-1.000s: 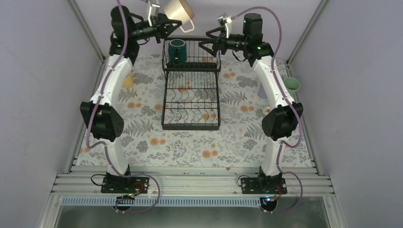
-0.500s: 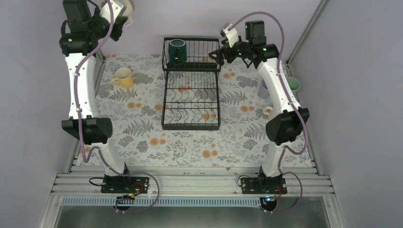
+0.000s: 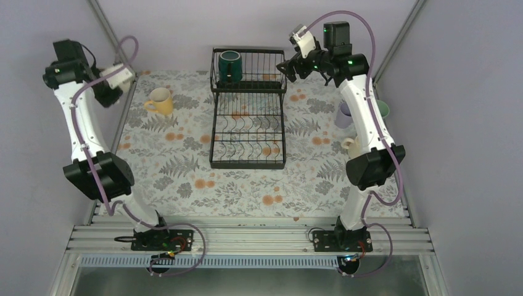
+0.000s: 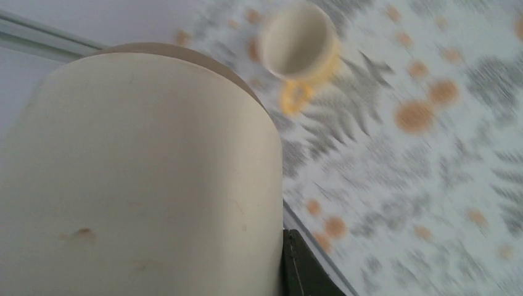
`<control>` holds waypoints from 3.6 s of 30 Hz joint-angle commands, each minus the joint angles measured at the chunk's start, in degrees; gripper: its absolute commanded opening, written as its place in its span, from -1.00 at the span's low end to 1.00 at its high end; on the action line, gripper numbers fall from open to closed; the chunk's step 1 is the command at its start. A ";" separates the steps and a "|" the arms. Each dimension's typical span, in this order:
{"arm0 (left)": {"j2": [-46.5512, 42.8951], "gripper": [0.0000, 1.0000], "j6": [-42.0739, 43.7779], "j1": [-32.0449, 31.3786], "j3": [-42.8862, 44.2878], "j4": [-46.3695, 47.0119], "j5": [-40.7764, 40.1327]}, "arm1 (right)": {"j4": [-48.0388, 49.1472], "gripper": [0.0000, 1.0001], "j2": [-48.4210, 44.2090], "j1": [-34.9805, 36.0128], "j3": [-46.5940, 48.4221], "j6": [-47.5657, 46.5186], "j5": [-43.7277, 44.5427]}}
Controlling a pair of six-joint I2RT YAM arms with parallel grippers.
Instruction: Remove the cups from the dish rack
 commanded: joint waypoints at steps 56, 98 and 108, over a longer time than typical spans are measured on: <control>-0.03 -0.54 9.99 -3.86 -43.40 13.69 -23.48 | -0.18 1.00 3.78 3.32 6.73 2.23 -3.27; 10.06 0.18 -41.92 -36.42 12.73 8.61 4.43 | 10.10 0.97 0.69 9.19 -1.13 9.28 21.29; 15.01 0.21 -43.75 -40.76 14.93 9.10 2.25 | 9.62 0.92 0.54 7.83 -1.39 10.42 20.95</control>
